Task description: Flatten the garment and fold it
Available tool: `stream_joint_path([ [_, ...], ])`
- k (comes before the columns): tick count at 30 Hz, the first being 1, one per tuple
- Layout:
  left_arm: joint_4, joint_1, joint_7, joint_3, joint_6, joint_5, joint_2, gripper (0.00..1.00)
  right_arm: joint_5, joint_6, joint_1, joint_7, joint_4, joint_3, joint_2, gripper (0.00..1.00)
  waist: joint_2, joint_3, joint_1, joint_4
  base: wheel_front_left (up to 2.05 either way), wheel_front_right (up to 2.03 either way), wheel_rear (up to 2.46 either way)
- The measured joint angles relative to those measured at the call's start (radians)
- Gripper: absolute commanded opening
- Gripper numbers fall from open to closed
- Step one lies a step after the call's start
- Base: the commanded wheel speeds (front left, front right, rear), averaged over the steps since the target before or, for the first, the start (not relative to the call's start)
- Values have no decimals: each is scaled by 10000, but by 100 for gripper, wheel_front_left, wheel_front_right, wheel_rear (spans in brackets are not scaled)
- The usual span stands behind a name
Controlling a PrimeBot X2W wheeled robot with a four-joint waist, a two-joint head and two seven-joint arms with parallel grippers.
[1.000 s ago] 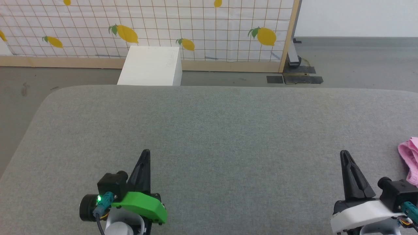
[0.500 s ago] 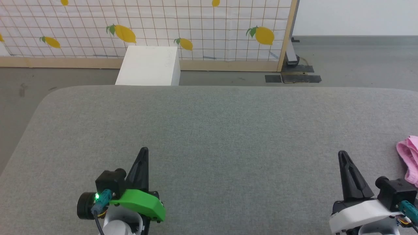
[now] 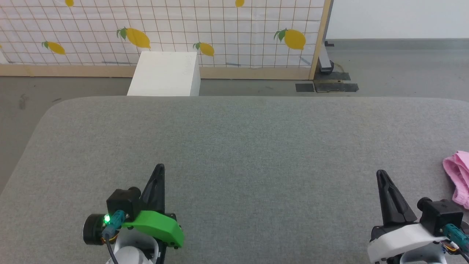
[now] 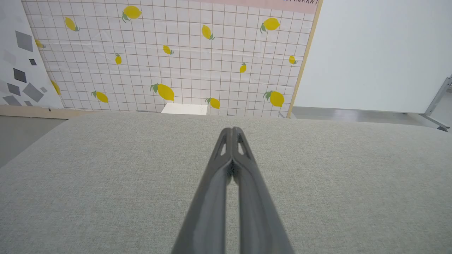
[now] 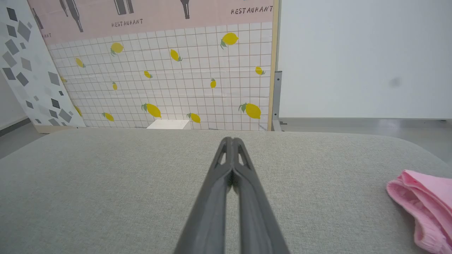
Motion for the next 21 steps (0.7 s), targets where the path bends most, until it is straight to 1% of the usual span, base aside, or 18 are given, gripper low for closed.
stream_joint_path([
  [21, -418, 133, 389, 228, 94, 268, 0, 0, -240, 0, -149, 226, 12, 111, 0, 0, 0, 37, 0, -102, 0, 0, 0],
])
